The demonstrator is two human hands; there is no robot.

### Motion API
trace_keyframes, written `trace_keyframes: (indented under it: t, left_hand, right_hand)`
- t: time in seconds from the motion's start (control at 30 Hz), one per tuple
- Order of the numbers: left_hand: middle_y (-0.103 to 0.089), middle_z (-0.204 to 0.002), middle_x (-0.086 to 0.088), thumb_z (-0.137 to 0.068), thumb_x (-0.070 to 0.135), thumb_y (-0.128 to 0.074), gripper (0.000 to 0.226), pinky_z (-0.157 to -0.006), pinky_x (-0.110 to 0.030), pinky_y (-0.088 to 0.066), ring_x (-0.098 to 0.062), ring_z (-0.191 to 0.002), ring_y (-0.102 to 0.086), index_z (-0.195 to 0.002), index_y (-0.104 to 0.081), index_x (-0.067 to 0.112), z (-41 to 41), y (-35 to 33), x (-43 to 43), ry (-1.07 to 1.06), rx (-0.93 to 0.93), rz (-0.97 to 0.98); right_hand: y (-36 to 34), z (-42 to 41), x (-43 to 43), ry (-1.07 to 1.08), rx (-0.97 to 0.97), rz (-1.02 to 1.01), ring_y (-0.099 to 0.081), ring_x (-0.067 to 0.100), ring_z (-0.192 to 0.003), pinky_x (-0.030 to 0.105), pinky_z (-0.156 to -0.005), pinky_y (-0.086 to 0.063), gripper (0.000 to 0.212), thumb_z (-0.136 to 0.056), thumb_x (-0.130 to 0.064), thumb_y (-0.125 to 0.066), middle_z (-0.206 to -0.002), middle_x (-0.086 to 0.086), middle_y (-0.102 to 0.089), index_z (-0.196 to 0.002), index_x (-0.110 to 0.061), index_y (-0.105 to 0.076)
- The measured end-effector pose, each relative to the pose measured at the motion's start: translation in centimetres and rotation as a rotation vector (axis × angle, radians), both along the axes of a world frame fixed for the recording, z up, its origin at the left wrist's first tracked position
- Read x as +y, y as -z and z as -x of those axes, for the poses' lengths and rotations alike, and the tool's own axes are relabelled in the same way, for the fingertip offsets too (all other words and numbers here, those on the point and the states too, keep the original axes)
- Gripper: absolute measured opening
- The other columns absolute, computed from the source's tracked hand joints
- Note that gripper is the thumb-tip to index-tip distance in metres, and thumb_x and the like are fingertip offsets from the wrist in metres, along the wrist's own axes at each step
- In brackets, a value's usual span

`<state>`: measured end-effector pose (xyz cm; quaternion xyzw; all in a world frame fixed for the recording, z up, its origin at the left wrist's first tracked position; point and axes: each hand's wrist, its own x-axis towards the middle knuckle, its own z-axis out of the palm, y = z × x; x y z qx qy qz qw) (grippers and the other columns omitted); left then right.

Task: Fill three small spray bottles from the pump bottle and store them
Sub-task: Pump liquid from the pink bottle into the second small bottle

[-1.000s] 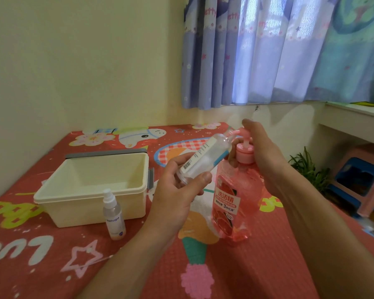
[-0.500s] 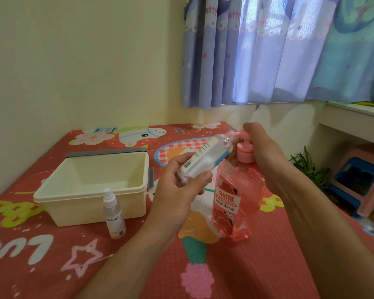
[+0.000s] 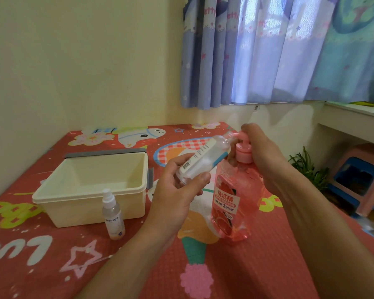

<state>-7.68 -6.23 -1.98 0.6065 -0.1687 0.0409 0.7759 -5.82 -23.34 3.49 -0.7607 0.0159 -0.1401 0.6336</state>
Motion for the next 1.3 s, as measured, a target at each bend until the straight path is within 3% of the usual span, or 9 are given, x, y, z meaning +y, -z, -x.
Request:
trace_keyframes:
  t: [0.07,0.2,0.43,0.63,0.83,0.97,1.1,1.2,1.3]
  left_hand:
    - [-0.067,-0.1,-0.007,-0.08,0.012,-0.074,0.035,-0.069,-0.026,-0.055,-0.02,-0.079,-0.063,-0.106,-0.06,0.031,0.02,0.06,0.05,-0.002,0.001,-0.009]
    - [-0.071,-0.094,0.003,-0.073,0.023,-0.08,0.037,-0.076,-0.036,-0.054,-0.034,-0.09,-0.068,-0.101,-0.063,0.04,-0.09,0.14,0.17,-0.024,0.02,-0.018]
    - [-0.068,-0.096,-0.003,-0.08,0.012,-0.073,0.035,-0.074,-0.033,-0.054,-0.023,-0.084,-0.065,-0.106,-0.06,0.032,0.03,0.09,0.02,-0.022,0.015,-0.019]
    - [-0.07,-0.093,0.002,-0.077,0.019,-0.08,0.037,-0.082,-0.047,-0.054,-0.037,-0.093,-0.067,-0.104,-0.061,0.037,0.02,0.03,0.18,-0.025,0.02,-0.034]
    - [-0.069,-0.088,0.006,-0.06,0.034,-0.074,0.046,-0.08,-0.041,-0.054,-0.03,-0.087,-0.067,-0.104,-0.06,0.037,-0.13,-0.02,0.02,-0.022,0.015,-0.031]
    - [-0.07,-0.085,0.011,-0.064,0.034,-0.079,0.045,-0.081,-0.044,-0.054,-0.036,-0.091,-0.067,-0.105,-0.061,0.037,-0.13,0.1,0.04,-0.025,0.019,-0.036]
    - [-0.07,-0.091,0.003,-0.07,0.026,-0.083,0.042,-0.077,-0.037,-0.054,-0.026,-0.085,-0.067,-0.104,-0.061,0.037,-0.32,0.29,-0.07,-0.039,0.024,-0.032]
    - [-0.069,-0.098,-0.007,-0.079,0.014,-0.075,0.036,-0.077,-0.036,-0.053,-0.024,-0.083,-0.065,-0.105,-0.059,0.035,-0.18,0.27,-0.05,-0.036,0.016,-0.025]
    - [-0.07,-0.086,0.004,-0.076,0.02,-0.078,0.038,-0.079,-0.04,-0.054,-0.023,-0.083,-0.066,-0.104,-0.06,0.037,-0.1,0.22,0.06,-0.032,0.019,-0.029]
  right_hand:
    - [0.17,-0.03,-0.11,-0.003,-0.008,-0.014,-0.044,0.024,-0.057,0.032,-0.056,-0.035,0.058,-0.096,-0.044,-0.036,-0.06,0.018,-0.055,-0.064,-0.002,-0.061]
    - [0.21,-0.1,-0.14,-0.036,0.011,-0.04,-0.051,0.021,-0.054,0.033,-0.057,-0.038,0.066,-0.096,-0.056,-0.036,-0.056,0.014,-0.058,-0.059,-0.006,-0.059]
    - [0.13,-0.13,-0.1,-0.01,-0.002,-0.006,-0.044,0.027,-0.066,0.033,-0.055,-0.035,0.058,-0.096,-0.044,-0.035,-0.063,0.02,-0.054,-0.061,-0.004,-0.058]
    - [0.15,-0.28,-0.13,-0.016,0.009,-0.012,-0.051,0.021,-0.056,0.032,-0.055,-0.038,0.061,-0.097,-0.05,-0.034,-0.059,0.016,-0.059,-0.061,-0.007,-0.059]
    - [0.12,-0.13,0.08,0.002,-0.005,-0.013,-0.046,0.026,-0.066,0.032,-0.055,-0.035,0.056,-0.097,-0.042,-0.035,-0.062,0.018,-0.056,-0.061,-0.007,-0.057]
    - [0.19,-0.25,-0.07,-0.017,0.016,-0.028,-0.052,0.024,-0.061,0.033,-0.057,-0.038,0.065,-0.096,-0.056,-0.036,-0.058,0.014,-0.06,-0.058,-0.009,-0.06]
    - [-0.07,-0.21,-0.12,-0.018,0.009,0.004,-0.046,0.027,-0.067,0.034,-0.06,-0.036,0.055,-0.096,-0.042,-0.033,-0.06,0.017,-0.056,-0.07,-0.001,-0.059]
    - [-0.05,-0.01,-0.04,-0.022,0.0,-0.007,-0.047,0.027,-0.069,0.034,-0.059,-0.035,0.055,-0.097,-0.04,-0.034,-0.06,0.017,-0.056,-0.065,-0.002,-0.057]
    - [0.05,-0.01,-0.03,-0.023,0.018,-0.03,-0.052,0.025,-0.066,0.034,-0.061,-0.038,0.063,-0.097,-0.052,-0.035,-0.056,0.012,-0.058,-0.06,-0.007,-0.058]
